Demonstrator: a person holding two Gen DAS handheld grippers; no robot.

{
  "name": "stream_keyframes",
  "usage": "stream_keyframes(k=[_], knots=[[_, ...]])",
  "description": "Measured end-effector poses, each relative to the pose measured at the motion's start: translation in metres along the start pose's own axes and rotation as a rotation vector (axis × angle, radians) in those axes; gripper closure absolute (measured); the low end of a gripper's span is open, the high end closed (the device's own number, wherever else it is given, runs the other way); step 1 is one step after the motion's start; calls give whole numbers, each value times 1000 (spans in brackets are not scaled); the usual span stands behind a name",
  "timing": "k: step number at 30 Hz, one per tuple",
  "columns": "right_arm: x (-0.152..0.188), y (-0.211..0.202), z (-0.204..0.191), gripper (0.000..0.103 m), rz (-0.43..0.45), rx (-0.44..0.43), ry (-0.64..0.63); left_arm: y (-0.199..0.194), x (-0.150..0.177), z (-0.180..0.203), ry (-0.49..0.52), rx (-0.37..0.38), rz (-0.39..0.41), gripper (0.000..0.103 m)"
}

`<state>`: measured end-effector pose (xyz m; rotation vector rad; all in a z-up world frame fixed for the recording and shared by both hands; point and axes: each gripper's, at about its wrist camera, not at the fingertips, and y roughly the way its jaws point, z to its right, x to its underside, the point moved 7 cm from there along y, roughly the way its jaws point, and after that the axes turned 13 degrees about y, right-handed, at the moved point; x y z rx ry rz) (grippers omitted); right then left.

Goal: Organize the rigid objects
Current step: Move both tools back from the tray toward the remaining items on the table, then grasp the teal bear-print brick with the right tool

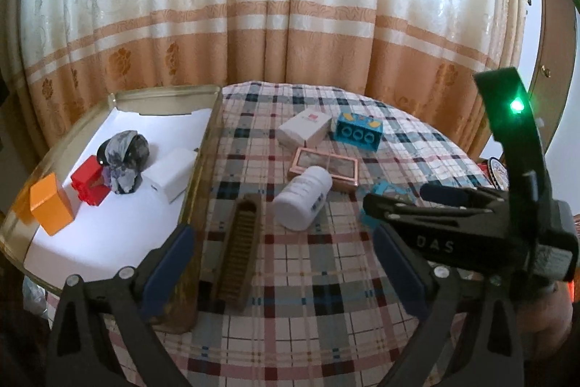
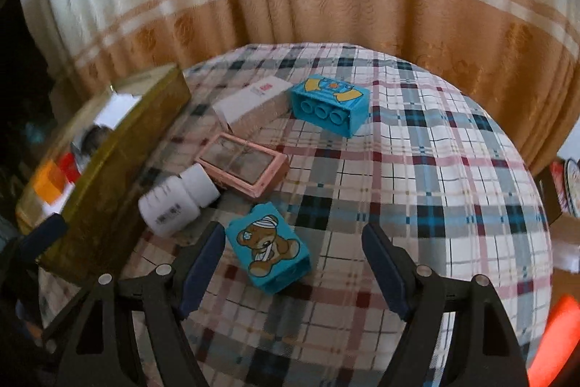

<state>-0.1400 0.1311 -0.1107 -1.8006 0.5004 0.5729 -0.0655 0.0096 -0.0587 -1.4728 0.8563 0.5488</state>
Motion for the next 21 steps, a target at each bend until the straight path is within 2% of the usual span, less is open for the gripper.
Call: stream_keyframes(k=[8,9,10,13,16,18,21], knots=[[-4,12,3,25,-57,-57,4,1,1,3,23,-17,-15,3],[-5,13,3,31,-55,-62,9,2,1,4,29,-16,-17,3],[-5,12,2,42,-54,-67,8,2,1,5,34,-18,-19,3],[-3,14,-4,59,-55,-60,-23,3,0,6,44,-22,-26,3],[-3,14,-8,68,-53,-31,-57,3,0,7,47,-20,-28,3],[-4,13,-6,69,-40,-13,-54,3,0,7,49,-17,-30,3],[-12,2,10,69,24,10,25,6,-3,12,65,-3,-34,3]])
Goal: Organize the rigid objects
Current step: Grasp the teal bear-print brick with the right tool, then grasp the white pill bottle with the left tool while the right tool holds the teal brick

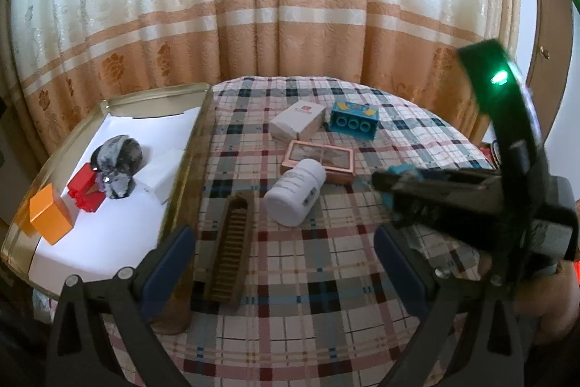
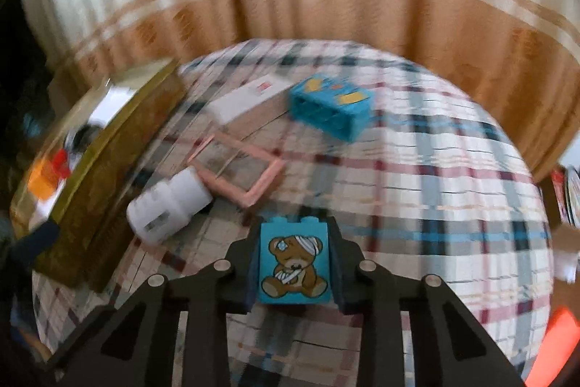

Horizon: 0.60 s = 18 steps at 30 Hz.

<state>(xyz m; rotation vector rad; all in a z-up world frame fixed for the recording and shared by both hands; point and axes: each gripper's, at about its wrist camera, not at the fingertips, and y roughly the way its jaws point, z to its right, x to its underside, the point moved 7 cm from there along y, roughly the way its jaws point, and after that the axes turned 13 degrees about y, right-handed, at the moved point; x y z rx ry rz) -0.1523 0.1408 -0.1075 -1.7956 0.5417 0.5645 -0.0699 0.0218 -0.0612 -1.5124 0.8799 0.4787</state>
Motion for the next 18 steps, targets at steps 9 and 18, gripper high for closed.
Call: stream_keyframes(k=[9,18], knots=[[-16,-33,46,69,177,101,228,29,-33,11,58,25,-52,3],[-13,-30,54,69,150,99,254,66,-34,11,86,2,-142,24]])
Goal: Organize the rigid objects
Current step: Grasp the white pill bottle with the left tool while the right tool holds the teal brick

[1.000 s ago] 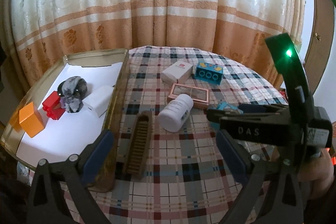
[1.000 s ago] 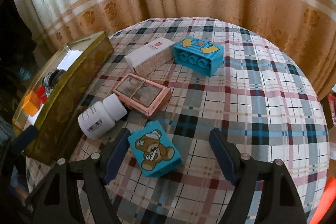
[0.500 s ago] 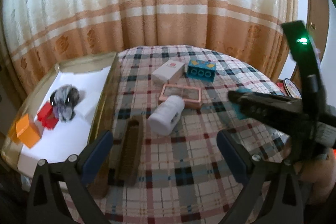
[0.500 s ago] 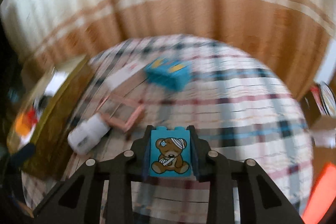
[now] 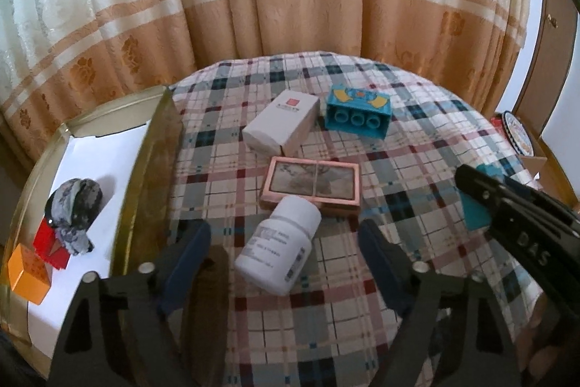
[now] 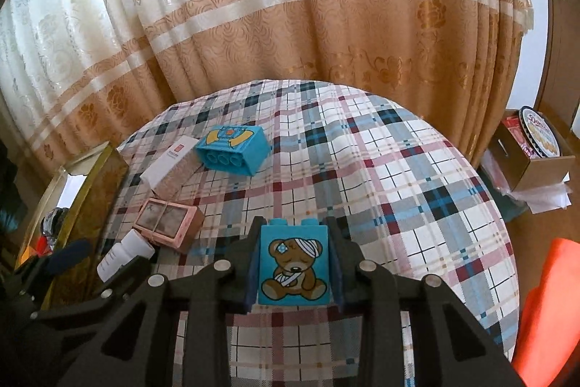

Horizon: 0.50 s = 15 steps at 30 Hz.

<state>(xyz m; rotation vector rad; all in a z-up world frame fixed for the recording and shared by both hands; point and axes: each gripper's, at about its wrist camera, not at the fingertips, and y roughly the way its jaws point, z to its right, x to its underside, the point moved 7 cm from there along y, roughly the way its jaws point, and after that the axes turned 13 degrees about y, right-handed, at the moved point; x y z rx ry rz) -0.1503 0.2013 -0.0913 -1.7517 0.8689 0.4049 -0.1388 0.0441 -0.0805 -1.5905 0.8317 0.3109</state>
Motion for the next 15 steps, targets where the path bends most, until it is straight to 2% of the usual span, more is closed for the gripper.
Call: stream_keyframes(k=[2,10,14,15], knots=[[1,1,1,69,-7,-1,2,4,-1,2,15,-4,-8,28],[2,6,5,69,-27,1,30,24,9,5,12,11,-71,28],[2,7,7,69,-35,1,37,24,8,6,8,15,-58,29],[3,8,7,69,-38,2,38,24,7,7,16,20,-47,33]])
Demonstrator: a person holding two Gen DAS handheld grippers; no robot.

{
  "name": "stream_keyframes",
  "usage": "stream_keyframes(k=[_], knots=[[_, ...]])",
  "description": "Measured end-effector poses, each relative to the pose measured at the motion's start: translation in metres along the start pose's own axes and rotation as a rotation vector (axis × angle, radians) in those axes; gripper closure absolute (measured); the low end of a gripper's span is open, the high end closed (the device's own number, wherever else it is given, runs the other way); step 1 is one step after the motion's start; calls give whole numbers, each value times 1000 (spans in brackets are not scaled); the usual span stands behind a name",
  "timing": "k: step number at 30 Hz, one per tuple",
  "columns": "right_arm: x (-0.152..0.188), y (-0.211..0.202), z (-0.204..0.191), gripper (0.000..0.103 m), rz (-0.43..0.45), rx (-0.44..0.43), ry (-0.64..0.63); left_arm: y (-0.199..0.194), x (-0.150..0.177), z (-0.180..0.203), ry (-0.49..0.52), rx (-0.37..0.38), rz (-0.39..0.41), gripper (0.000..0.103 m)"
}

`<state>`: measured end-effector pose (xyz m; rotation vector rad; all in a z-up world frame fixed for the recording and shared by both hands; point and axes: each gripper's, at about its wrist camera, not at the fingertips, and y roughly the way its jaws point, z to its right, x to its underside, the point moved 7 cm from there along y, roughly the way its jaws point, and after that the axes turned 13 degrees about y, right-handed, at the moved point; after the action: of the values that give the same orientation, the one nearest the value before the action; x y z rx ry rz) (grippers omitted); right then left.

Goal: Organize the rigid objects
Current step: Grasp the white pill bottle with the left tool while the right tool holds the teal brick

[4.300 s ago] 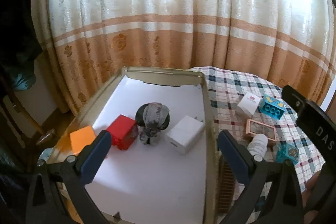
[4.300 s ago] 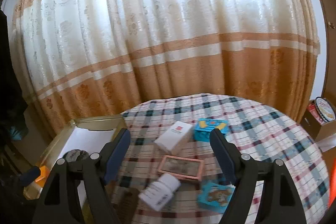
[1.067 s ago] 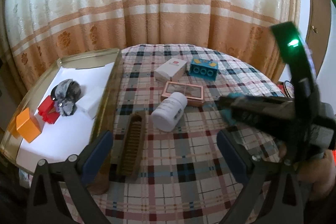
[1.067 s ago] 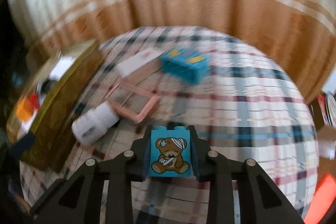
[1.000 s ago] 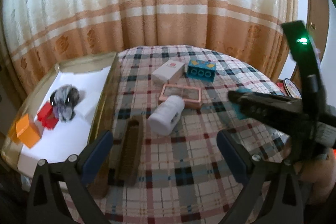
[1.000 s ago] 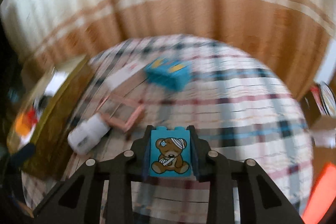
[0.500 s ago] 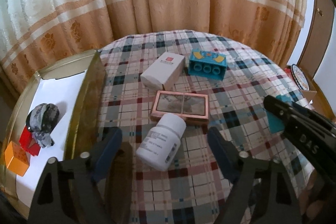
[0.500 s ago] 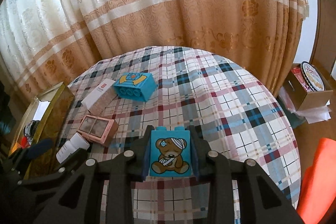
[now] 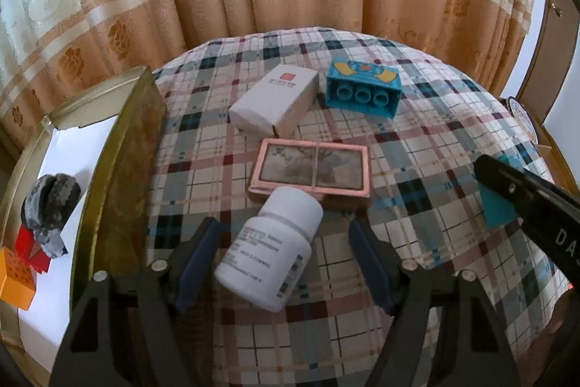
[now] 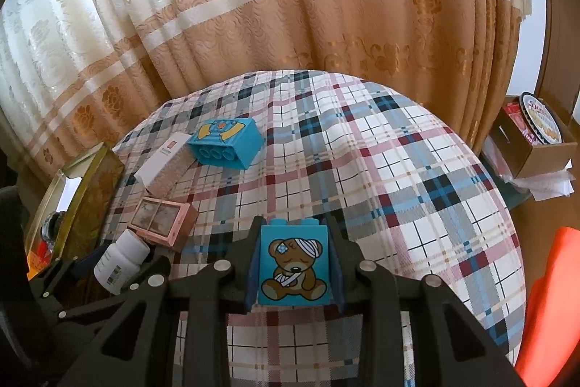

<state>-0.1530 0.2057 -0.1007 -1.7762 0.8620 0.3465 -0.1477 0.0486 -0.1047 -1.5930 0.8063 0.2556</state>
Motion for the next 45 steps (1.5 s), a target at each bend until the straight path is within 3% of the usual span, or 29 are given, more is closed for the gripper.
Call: stream_keyframes(k=[4,9,21,33,45], knots=[[0,1,2,69,-4,2,8,1,-4,9,26,51,34,54],[0,3,4,69,-12,8,13,0,-7,14,23,94,43,67],[1,9,11,69,-40,15,49,-4,-2,16,-2,108,48,67],[1,11,13,69,-46,9,59,-35,-6,13,-27,119,132,67],[-2,3,15,69,8,64,50,-56,-3,-2,-56,109,179,67]])
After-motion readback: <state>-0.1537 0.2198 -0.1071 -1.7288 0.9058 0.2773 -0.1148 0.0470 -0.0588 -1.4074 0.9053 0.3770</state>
